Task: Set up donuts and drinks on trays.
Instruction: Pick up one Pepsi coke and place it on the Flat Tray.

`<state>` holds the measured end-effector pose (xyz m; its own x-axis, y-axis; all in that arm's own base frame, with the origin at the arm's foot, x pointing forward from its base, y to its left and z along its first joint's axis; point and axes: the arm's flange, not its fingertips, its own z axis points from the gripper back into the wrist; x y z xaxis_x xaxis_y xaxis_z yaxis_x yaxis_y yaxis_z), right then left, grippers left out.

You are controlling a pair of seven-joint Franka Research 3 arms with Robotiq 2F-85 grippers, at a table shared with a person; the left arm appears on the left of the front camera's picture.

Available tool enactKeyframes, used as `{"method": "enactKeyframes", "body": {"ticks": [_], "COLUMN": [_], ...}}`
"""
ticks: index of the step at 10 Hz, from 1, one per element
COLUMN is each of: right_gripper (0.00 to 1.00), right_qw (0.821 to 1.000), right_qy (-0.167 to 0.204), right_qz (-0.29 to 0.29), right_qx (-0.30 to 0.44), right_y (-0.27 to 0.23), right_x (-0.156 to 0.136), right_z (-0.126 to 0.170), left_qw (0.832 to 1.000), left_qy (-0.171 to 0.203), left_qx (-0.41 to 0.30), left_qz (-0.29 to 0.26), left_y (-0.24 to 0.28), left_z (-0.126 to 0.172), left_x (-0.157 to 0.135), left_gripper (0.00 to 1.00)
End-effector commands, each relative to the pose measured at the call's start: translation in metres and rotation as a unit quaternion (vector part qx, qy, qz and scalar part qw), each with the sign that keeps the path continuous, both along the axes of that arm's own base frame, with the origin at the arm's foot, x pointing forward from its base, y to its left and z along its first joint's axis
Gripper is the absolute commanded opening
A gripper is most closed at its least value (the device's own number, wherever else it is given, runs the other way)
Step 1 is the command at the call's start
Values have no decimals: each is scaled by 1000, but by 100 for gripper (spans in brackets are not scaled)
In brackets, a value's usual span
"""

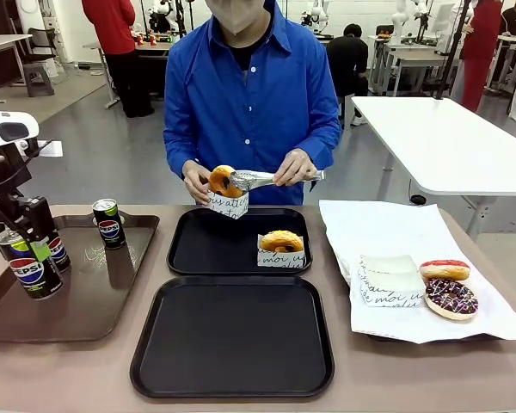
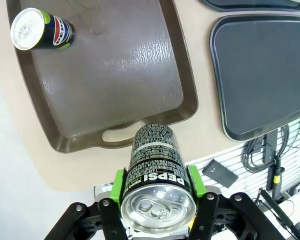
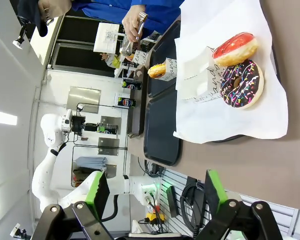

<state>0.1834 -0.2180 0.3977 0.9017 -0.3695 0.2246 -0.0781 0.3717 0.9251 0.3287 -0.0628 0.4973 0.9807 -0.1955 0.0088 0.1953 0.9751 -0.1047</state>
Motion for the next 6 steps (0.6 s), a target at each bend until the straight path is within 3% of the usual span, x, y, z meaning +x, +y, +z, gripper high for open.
{"method": "enactKeyframes", "body": {"ticks": [1,2,3,6], "right_gripper": [100,100,100,100], "right_qw": [1000,1000,1000,1000], "right_qy": [-12,-12,-12,-12], "right_qz": [0,0,0,0], "right_qx": [5,5,5,5], "right_y": [-1,-1,-1,-1], "right_x": [0,0,0,0], "right_z": [2,2,2,2], "left_qw": [1000,1000,999,994], "left_qy": [-1,0,-18,-85], "left_qx": [-2,0,-2,-29], "left_qz": [-1,0,-42,-64], "left_y": [2,0,-6,-56], "left_z": [2,0,4,11], "left_x": [-2,0,7,37], "left_gripper": [58,58,58,58]}}
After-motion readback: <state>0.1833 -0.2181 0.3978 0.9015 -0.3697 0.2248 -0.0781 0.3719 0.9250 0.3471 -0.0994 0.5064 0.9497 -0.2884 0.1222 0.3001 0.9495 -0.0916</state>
